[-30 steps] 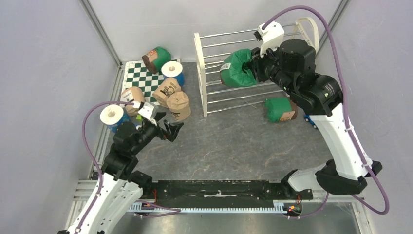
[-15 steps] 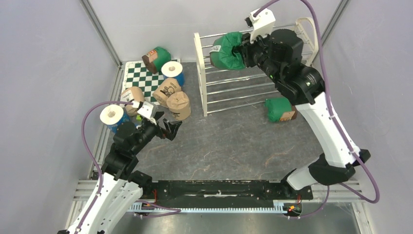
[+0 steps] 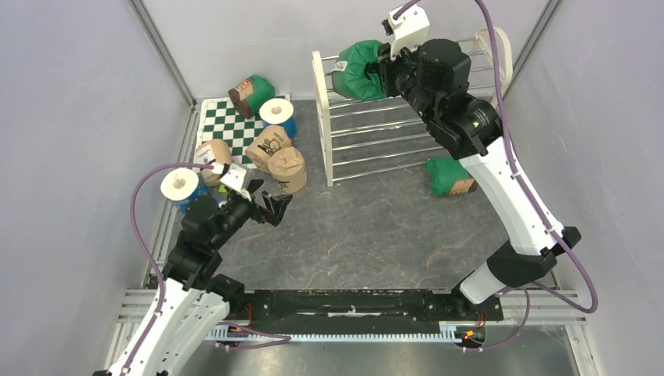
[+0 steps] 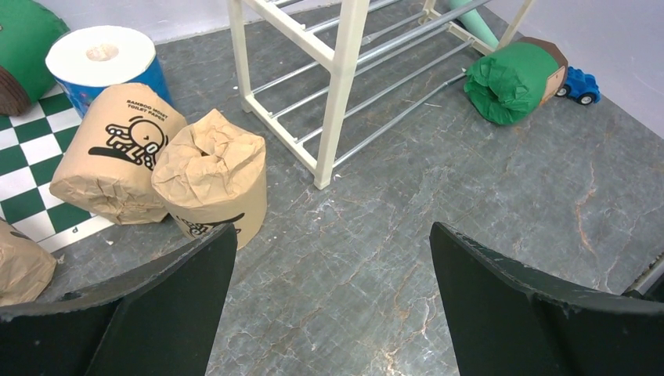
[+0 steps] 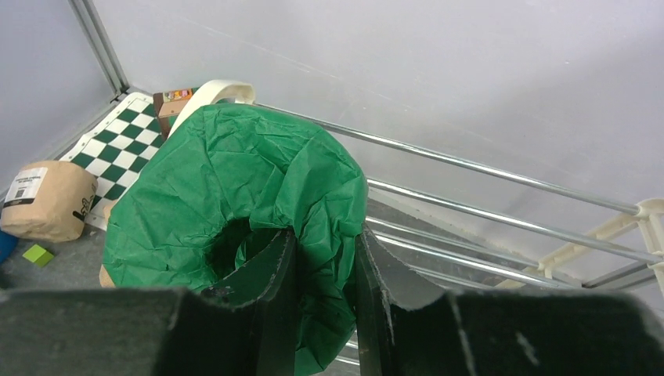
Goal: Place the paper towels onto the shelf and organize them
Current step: Place the paper towel on the shelf.
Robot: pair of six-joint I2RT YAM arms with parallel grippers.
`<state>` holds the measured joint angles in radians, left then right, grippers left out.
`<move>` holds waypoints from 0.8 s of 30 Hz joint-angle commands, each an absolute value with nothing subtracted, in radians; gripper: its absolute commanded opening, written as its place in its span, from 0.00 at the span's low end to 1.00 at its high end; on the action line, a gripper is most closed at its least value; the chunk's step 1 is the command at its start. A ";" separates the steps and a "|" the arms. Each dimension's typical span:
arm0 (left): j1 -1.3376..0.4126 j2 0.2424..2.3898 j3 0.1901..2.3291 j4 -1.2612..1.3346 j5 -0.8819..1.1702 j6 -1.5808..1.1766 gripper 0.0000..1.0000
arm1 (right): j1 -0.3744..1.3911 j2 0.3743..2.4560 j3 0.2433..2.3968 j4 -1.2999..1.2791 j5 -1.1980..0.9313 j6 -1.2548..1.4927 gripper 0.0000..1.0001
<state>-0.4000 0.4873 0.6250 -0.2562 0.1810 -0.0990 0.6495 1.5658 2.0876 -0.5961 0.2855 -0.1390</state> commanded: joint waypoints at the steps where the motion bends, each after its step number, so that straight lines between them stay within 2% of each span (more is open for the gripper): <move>1: -0.402 0.475 0.624 -0.252 0.177 -0.062 1.00 | 0.646 1.583 2.146 -0.484 0.309 -0.156 0.13; 9: -0.403 0.475 0.623 -0.252 0.179 -0.063 1.00 | 0.646 1.615 2.147 -0.475 0.318 -0.159 0.19; 14: -0.402 0.474 0.624 -0.252 0.180 -0.063 1.00 | 0.645 1.630 2.148 -0.472 0.333 -0.164 0.28; 17: -0.403 0.474 0.623 -0.253 0.183 -0.063 1.00 | 0.646 1.635 2.147 -0.467 0.337 -0.166 0.38; 24: -0.403 0.472 0.624 -0.256 0.183 -0.063 1.00 | 0.642 1.644 2.146 -0.448 0.348 -0.166 0.41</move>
<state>-0.4000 0.4812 0.6220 -0.2573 0.1818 -0.0990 0.6495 1.6489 2.0979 -0.5365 0.3222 -0.1547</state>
